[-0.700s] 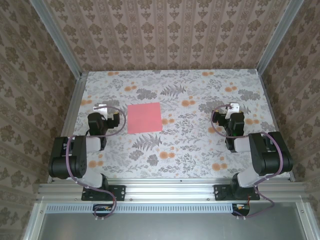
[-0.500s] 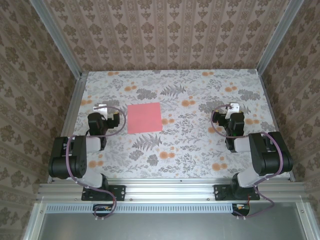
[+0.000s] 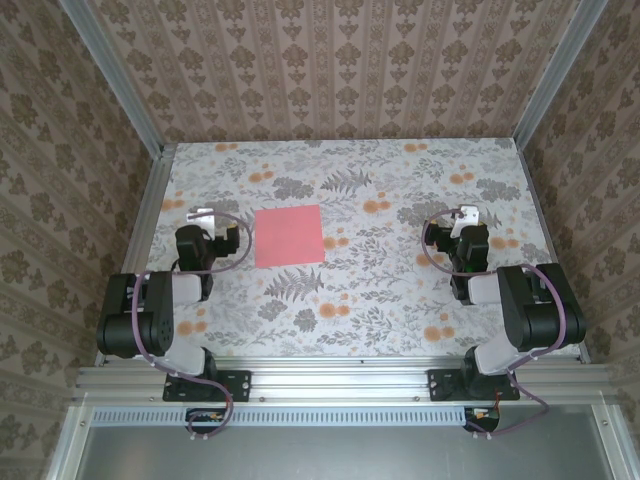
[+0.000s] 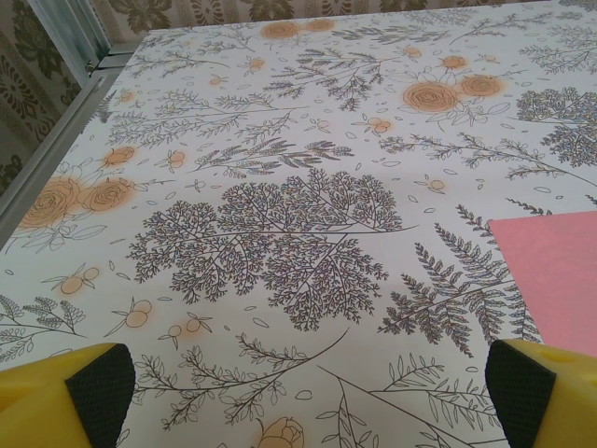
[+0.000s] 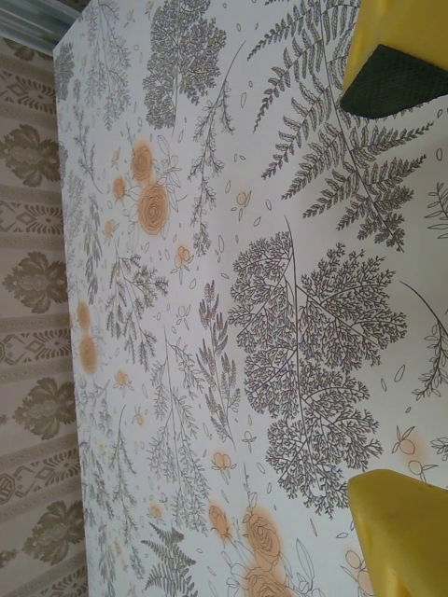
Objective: Fold a paper plane with a square sheet of paper (pick it up from the middle)
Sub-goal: Move the square sheet of paper to the center of the table.
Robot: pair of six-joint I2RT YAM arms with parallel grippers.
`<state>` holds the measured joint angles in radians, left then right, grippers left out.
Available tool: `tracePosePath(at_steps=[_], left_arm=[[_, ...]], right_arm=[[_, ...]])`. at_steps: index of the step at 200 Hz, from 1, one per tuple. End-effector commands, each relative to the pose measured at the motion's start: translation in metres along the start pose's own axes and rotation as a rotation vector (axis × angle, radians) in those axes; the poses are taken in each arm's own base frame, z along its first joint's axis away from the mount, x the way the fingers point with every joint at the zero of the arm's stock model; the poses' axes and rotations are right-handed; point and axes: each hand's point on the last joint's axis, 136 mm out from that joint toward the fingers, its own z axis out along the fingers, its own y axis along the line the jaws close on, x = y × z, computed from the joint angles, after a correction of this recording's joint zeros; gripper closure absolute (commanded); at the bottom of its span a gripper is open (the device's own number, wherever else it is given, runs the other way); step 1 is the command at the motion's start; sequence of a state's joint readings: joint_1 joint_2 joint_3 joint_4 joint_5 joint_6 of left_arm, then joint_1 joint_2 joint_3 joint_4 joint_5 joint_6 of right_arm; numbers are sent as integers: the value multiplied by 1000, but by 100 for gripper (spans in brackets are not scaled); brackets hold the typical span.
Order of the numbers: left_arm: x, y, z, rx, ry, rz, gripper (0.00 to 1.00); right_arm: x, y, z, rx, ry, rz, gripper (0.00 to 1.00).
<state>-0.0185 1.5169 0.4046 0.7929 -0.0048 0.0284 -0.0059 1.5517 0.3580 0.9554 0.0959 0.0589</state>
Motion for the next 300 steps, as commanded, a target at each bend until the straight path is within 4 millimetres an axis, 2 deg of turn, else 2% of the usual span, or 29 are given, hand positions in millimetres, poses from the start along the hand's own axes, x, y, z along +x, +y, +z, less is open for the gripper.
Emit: tracePosePath(at_steps=[1,18,31,52,55,66,85,97,110,133,143,151,169,191,211,232,255,300], left_arm=[[-7,1,2,-2,-18,22,0],[-9,-1,3,8,-7,28,0],[-11,1,2,1,-2,25,0],[-24,8,-4,-34,30,9,0],[-27,9,-6,-37,29,9,0],[-37,12,-12,-53,29,1,0],[-50,14,-24,-60,43,-47,0],[-57,7,-30,-22,65,-44,0],[-59,7,-35,-40,141,-70,0],[-67,2,-39,-22,185,-109,0],[-70,3,-41,-36,179,-155,0],[-72,5,-43,-43,177,-191,0],[-77,0,-46,-21,197,-265,0],[-76,-6,-50,5,227,-329,0],[-74,-11,-53,30,247,-368,0],[-65,-12,-57,30,283,-381,0],[-60,-15,-62,43,290,-381,0],[-60,-27,-66,118,301,-339,0]], right_arm=[[-8,5,2,-26,-20,12,0],[-10,2,0,-4,-24,14,0],[-19,3,-3,5,-20,0,0],[-32,6,-9,28,10,-34,0],[-43,8,-14,26,-14,-36,0],[-53,8,-19,48,0,-37,0],[-72,8,-28,70,56,37,0],[-78,10,-32,77,122,115,0],[-78,19,-32,60,198,183,0],[-80,56,-28,18,306,169,0],[-77,82,-27,-20,362,130,0],[-65,103,-22,-38,432,87,0],[-50,154,-18,-89,538,-3,0],[-27,216,-16,-161,612,-120,0],[-9,263,-11,-196,655,-188,0],[15,295,-10,-213,714,-248,0],[33,317,-3,-198,750,-313,0],[57,325,18,-121,811,-396,1]])
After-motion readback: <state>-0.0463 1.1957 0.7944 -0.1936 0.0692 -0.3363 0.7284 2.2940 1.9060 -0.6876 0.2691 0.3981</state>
